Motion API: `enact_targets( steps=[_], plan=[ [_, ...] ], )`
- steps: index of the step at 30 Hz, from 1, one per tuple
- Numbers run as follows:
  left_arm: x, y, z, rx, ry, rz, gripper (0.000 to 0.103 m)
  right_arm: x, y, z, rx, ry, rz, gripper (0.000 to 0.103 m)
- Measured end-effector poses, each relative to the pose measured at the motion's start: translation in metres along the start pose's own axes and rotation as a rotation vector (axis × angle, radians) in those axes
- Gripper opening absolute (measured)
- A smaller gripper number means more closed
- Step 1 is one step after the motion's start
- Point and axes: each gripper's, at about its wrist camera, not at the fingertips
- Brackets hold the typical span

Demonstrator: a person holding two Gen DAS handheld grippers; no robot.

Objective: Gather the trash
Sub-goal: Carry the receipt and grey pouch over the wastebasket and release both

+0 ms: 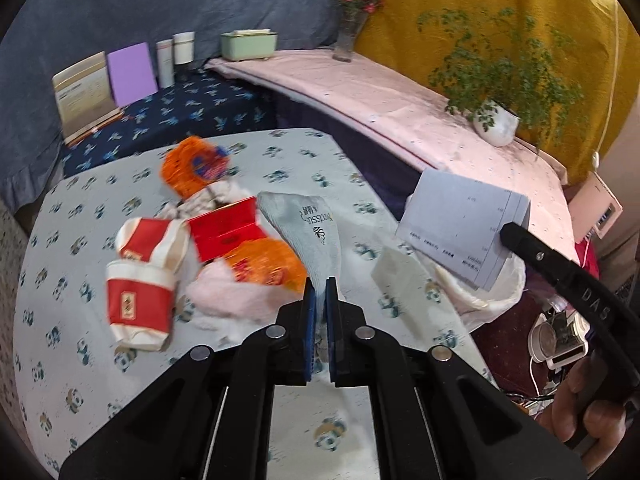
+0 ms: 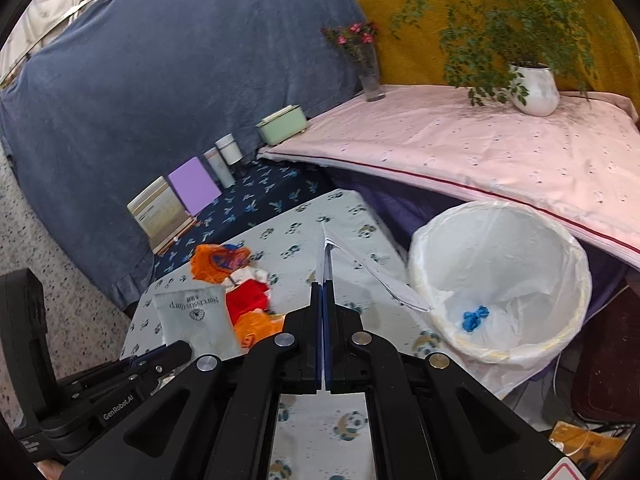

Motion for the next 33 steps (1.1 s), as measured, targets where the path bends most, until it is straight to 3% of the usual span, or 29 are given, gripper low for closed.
enact_targets(
  steps=[17,31,32,33],
  plan=[
    [0.087,-0.116,0.035,0.205,0.076,-0.180,0.005,0.001,-0.114,0.004,0.180,-0.014,-0.186,0.002],
    [0.145,-0.155,0.051,0.267,0.127,-0.240,0.006,0.022,-0.145,0.003,0.222,0.022,-0.241,0.002],
    [0.146,-0.156,0.051,0.265,0.121,-0.247,0.009,0.024,-0.146,0.004,0.221,0.024,-0.242,0.002],
    [0.147,-0.156,0.052,0.262,0.117,-0.242,0.024,0.025,-0.146,0.004,0.218,0.026,-0.240,0.002]
  ],
)
Point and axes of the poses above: each gripper's, at about its wrist camera, not at the fingertips, and x roughly the way its jaws point, y to its left, z to its top, and after that the axes turned 12 degrees about -z, right-handed
